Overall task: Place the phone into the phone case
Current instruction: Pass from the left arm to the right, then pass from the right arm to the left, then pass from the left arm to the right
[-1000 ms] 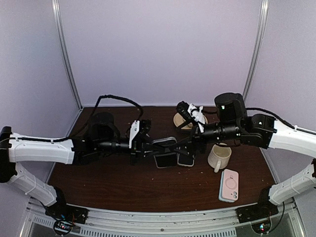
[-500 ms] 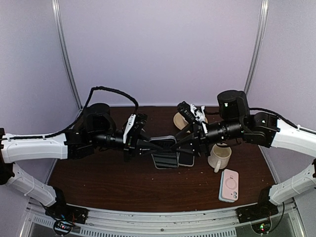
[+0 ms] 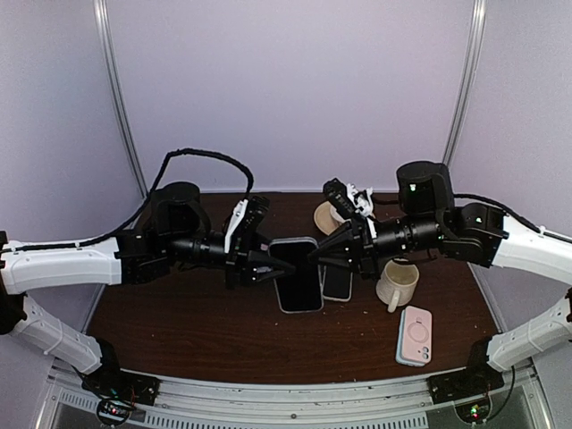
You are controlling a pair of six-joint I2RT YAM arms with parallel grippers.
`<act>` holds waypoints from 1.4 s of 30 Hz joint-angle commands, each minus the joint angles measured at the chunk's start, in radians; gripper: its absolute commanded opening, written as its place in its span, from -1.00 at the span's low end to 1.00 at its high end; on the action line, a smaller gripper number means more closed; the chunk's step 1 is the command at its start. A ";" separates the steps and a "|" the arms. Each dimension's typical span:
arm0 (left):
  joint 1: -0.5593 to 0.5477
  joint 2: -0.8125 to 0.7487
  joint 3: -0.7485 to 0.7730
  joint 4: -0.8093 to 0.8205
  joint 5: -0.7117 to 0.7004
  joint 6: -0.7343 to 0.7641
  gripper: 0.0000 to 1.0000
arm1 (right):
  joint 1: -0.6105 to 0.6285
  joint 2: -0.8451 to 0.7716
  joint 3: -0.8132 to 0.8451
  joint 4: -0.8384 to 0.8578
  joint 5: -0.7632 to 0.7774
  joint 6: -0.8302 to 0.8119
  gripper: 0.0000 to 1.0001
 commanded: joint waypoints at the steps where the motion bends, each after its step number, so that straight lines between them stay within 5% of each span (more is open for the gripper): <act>1: -0.007 -0.009 0.012 0.068 -0.068 -0.011 -0.07 | -0.005 -0.068 0.029 0.163 0.026 0.086 -1.00; 4: -0.008 -0.024 -0.018 0.092 -0.084 -0.020 0.00 | -0.007 -0.105 0.016 0.198 0.056 0.097 -1.00; 7: -0.008 -0.033 -0.027 0.091 -0.079 -0.023 -0.14 | -0.009 -0.125 -0.001 0.232 0.065 0.107 -1.00; 12: -0.008 -0.036 -0.018 0.090 -0.042 -0.031 -1.00 | -0.011 -0.126 -0.007 0.238 0.073 0.116 -1.00; 15: -0.006 -0.048 -0.013 0.111 -0.049 -0.058 -1.00 | -0.013 -0.127 -0.028 0.218 0.092 0.116 -0.98; 16: -0.006 -0.053 -0.008 0.121 -0.053 -0.071 -1.00 | -0.014 -0.126 -0.035 0.208 0.089 0.115 -0.78; 18: -0.006 -0.058 0.005 0.137 -0.075 -0.102 -1.00 | -0.015 -0.120 -0.054 0.192 0.086 0.123 -0.01; 19: -0.002 -0.059 0.009 0.146 -0.087 -0.122 -1.00 | -0.015 -0.115 -0.064 0.187 0.080 0.127 0.22; 22: 0.013 -0.055 0.007 0.195 -0.071 -0.185 -1.00 | -0.015 -0.097 -0.093 0.198 0.038 0.157 0.38; 27: 0.019 -0.024 -0.008 0.275 -0.030 -0.260 -1.00 | -0.015 -0.059 -0.110 0.248 -0.024 0.191 0.01; 33: 0.019 -0.024 -0.026 0.329 -0.017 -0.295 -1.00 | -0.020 -0.051 -0.122 0.283 -0.024 0.199 -0.94; 41: 0.026 -0.043 -0.041 0.282 -0.048 -0.287 -1.00 | -0.033 -0.048 -0.106 0.268 -0.013 0.225 -1.00; 42: 0.028 -0.046 -0.040 0.261 -0.066 -0.281 -0.75 | -0.035 -0.047 -0.104 0.263 -0.004 0.230 -1.00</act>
